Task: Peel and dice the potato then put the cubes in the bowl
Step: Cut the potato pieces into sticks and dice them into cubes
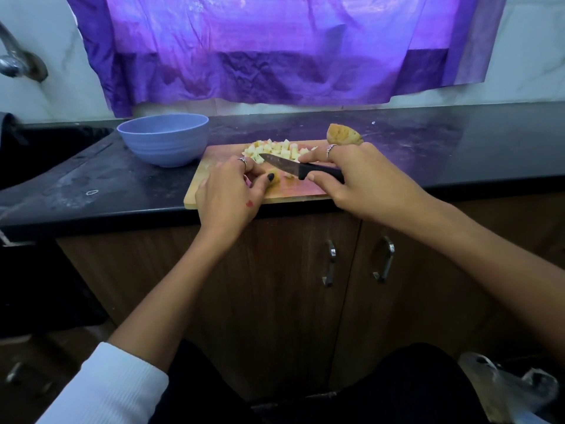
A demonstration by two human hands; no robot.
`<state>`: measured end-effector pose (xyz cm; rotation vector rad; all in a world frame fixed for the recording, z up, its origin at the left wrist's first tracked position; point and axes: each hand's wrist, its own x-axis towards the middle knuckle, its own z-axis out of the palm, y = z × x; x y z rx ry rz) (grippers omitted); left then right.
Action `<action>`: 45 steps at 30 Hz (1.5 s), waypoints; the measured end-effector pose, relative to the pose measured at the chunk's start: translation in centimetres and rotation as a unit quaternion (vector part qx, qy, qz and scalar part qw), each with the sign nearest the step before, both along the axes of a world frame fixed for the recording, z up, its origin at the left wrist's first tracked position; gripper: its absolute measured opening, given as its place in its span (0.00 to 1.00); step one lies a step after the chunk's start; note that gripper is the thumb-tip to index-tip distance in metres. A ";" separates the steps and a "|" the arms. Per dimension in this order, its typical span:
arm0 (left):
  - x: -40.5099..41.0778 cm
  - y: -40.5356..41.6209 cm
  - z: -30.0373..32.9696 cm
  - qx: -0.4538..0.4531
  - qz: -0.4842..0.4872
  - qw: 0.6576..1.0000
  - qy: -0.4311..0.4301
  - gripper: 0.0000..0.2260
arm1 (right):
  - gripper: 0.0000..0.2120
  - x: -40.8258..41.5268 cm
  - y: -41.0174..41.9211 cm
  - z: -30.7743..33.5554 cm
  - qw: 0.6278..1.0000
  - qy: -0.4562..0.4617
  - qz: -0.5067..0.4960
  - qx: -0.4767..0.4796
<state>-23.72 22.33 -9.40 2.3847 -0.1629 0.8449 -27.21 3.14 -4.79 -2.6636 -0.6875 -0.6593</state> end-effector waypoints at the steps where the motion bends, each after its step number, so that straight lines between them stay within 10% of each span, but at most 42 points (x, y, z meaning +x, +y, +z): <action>1: 0.0 0.0 0.0 0.002 0.002 1.000 0.000 0.10 | 0.16 -0.1 0.1 0.3 1.000 -0.003 0.004 0.004; 45: -1.2 -0.5 0.5 0.011 0.040 0.999 0.014 0.09 | 0.16 -0.8 -0.8 0.1 0.979 -0.071 -0.003 -0.191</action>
